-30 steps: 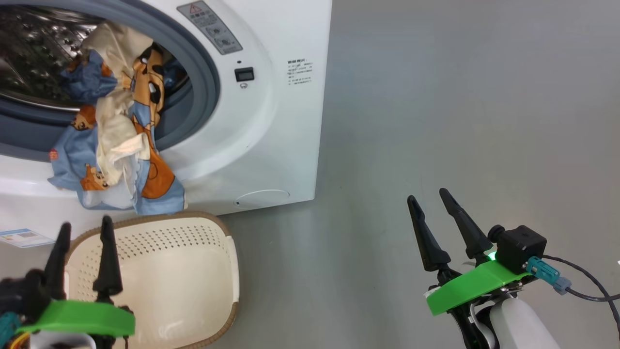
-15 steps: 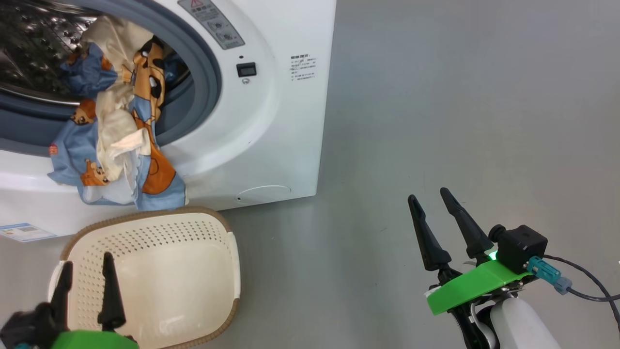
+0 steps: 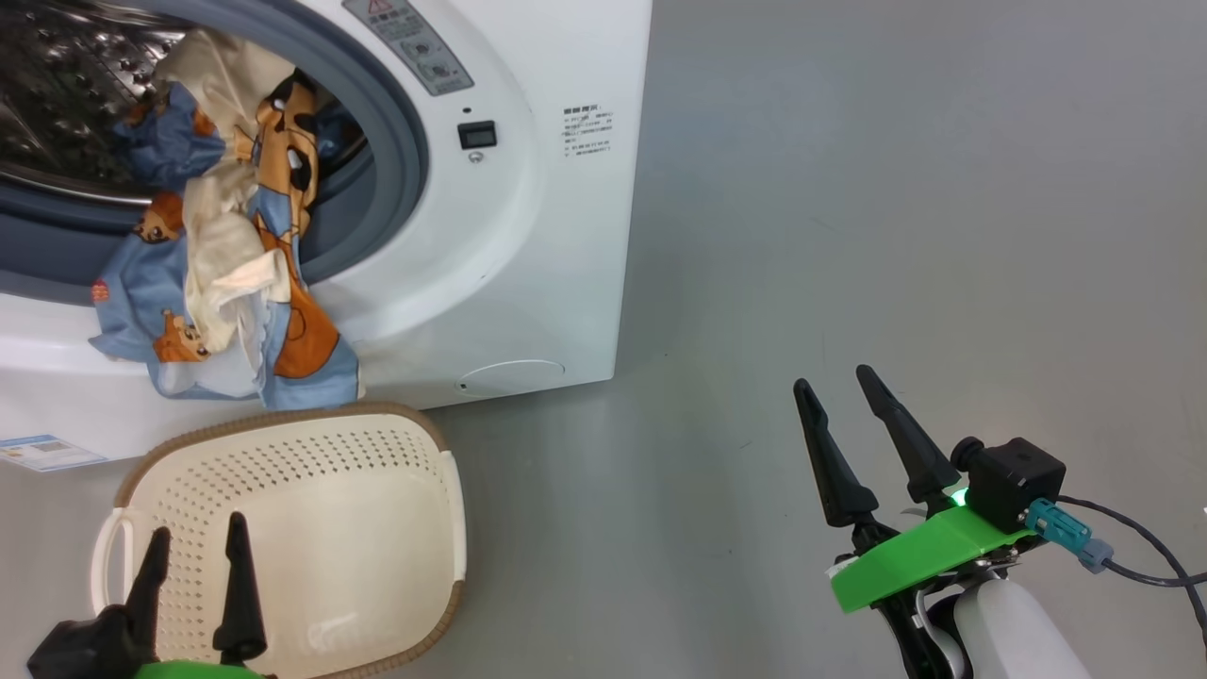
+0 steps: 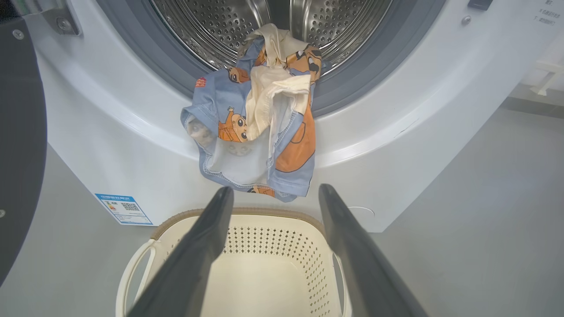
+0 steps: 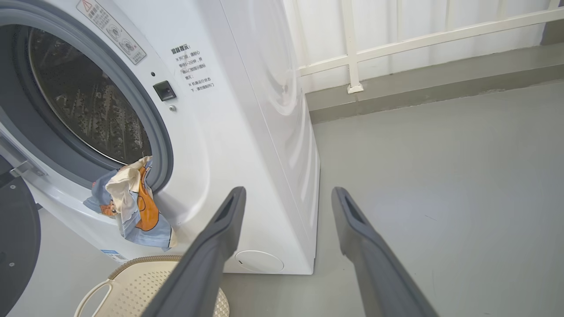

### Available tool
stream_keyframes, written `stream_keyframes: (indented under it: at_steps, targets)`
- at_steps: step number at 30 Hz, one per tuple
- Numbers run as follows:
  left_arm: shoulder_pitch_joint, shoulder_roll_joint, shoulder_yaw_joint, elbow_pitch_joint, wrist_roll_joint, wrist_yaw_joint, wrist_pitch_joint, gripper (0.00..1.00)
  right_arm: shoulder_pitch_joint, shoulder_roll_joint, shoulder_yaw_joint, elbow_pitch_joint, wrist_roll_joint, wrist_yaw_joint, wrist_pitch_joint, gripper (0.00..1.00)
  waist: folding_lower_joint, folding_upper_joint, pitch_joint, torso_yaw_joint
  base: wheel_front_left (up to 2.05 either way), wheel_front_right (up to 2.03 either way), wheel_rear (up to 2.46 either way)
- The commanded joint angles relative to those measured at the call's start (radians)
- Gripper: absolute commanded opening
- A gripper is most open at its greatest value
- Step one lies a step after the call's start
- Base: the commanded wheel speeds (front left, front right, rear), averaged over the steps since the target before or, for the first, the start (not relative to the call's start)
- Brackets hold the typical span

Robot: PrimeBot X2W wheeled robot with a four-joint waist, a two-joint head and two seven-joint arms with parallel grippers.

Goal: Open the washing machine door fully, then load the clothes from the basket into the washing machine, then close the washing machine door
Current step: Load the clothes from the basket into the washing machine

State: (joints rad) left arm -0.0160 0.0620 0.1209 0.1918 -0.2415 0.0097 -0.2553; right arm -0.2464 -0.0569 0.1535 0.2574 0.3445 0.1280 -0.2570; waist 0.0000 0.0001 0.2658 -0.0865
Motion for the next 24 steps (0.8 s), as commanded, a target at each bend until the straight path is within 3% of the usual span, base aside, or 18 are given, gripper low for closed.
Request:
stream_keyframes:
  at_steps: [1,10,24]
  targets:
    - [-0.011,0.009,0.035,-0.016,0.012,-0.005,-0.006,1.00,-0.005,0.007,0.027,-0.025,-0.011,0.003,-0.005,1.00,0.0000,-0.0001,0.001,-0.001,0.00,0.00,0.00]
    - [-0.096,0.011,0.070,0.016,0.026,-0.054,-0.006,1.00,-0.014,0.007,0.040,-0.026,-0.008,0.003,-0.005,1.00,0.0000,-0.0001,0.021,-0.022,0.00,0.00,0.00]
    - [-0.335,0.078,0.100,0.160,0.069,-0.098,-0.006,1.00,-0.051,0.007,0.046,-0.039,0.004,0.003,-0.005,1.00,0.0000,-0.0001,0.131,-0.061,0.00,0.00,0.00]
